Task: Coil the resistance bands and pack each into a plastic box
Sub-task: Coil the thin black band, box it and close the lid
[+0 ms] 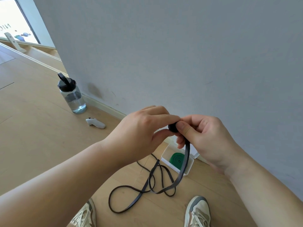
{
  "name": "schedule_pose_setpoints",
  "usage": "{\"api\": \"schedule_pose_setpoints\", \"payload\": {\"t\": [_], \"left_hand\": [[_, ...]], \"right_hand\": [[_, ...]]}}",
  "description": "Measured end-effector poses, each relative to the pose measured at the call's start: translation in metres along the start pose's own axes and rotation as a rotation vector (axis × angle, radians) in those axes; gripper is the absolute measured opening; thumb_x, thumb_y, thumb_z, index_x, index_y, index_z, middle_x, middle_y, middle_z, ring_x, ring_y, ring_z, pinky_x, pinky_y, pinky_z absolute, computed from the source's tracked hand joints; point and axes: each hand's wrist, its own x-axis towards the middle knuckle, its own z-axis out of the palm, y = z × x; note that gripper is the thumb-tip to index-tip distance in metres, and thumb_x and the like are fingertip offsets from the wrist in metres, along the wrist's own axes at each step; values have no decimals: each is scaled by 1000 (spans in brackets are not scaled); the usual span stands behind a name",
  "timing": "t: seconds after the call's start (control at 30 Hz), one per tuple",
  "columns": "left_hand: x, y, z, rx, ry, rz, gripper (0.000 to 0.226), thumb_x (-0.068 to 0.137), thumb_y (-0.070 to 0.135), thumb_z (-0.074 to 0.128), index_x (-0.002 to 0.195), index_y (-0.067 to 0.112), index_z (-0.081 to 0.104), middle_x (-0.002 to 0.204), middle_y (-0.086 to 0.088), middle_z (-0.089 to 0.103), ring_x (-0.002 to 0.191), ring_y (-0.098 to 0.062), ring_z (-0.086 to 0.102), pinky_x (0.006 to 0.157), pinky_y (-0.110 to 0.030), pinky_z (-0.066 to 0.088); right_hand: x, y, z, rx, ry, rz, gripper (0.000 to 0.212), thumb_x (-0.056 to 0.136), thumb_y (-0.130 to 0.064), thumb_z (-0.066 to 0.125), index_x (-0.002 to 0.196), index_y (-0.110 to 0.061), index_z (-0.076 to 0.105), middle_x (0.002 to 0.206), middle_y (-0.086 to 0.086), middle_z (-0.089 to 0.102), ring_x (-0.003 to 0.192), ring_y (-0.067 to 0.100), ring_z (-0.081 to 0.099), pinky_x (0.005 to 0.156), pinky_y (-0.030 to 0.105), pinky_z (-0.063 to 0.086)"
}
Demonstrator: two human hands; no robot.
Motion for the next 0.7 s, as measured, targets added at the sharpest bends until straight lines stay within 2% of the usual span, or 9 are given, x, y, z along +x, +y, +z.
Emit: {"api": "schedule_pose_setpoints", "payload": {"t": [0.07, 0.13, 0.2, 0.3, 0.37, 0.4, 0.5, 0.6, 0.7], "left_hand": [[1, -1, 0, 3, 54, 1, 24, 99, 31, 65, 118, 20, 76, 99, 8, 69, 85, -5, 59, 68, -18, 51], [2, -2, 1, -13, 117, -7, 20, 96, 28, 74, 113, 18, 78, 97, 8, 69, 83, -6, 58, 66, -21, 52], [2, -1, 1, -38, 163, -25, 19, 91, 29, 79, 106, 17, 79, 92, 8, 67, 79, -10, 60, 62, -27, 53], [3, 2, 4, -45, 200, -45, 15, 89, 26, 81, 97, 13, 77, 89, 9, 62, 75, -11, 58, 60, -28, 51], [3, 0, 7, -18, 203, -22, 16, 90, 24, 80, 94, 10, 73, 90, 8, 57, 75, -13, 55, 58, -31, 51], [3, -2, 9, 4, 192, -1, 17, 90, 25, 80, 94, 10, 72, 91, 7, 58, 76, -14, 55, 59, -34, 51], [4, -7, 9, 58, 130, 38, 27, 89, 33, 82, 106, 13, 74, 104, 2, 66, 90, -20, 64, 69, -40, 56], [3, -9, 9, 70, 79, 96, 38, 93, 26, 80, 128, 13, 71, 116, 0, 69, 102, -21, 67, 79, -40, 58], [4, -6, 11, 101, 61, 152, 27, 101, 21, 69, 126, 11, 72, 108, -1, 70, 93, -23, 66, 73, -39, 58]], "right_hand": [[0, -1, 0, 164, -27, 39, 15, 96, -16, 68, 99, -7, 79, 75, 12, 74, 66, 24, 66, 69, 32, 57], [0, -3, -2, 342, -79, 90, 25, 89, -20, 69, 101, 1, 79, 80, 14, 73, 69, 25, 64, 68, 32, 58], [-1, -3, -4, 412, -124, 113, 31, 86, -21, 69, 102, 3, 79, 82, 17, 71, 72, 26, 64, 70, 34, 60], [-1, -3, -6, 446, -144, 112, 32, 83, -18, 71, 106, 3, 78, 90, 20, 73, 76, 28, 65, 74, 35, 61], [-3, -3, -4, 347, -95, 75, 25, 83, -17, 74, 104, -3, 80, 92, 19, 77, 77, 28, 69, 78, 39, 61], [-5, -4, -3, 214, -37, 38, 18, 86, -18, 75, 101, -10, 81, 88, 15, 79, 76, 26, 72, 79, 40, 62], [-8, -4, -1, -126, 112, -57, 5, 91, -22, 77, 94, -24, 81, 74, 2, 78, 69, 16, 74, 73, 32, 61], [-8, -4, -2, -123, 146, -47, 6, 93, -25, 75, 91, -25, 80, 71, -1, 76, 63, 12, 71, 67, 26, 55], [-6, -3, -4, -90, 87, -21, 8, 94, -24, 73, 92, -23, 81, 75, 7, 77, 65, 17, 70, 71, 34, 59]]}}
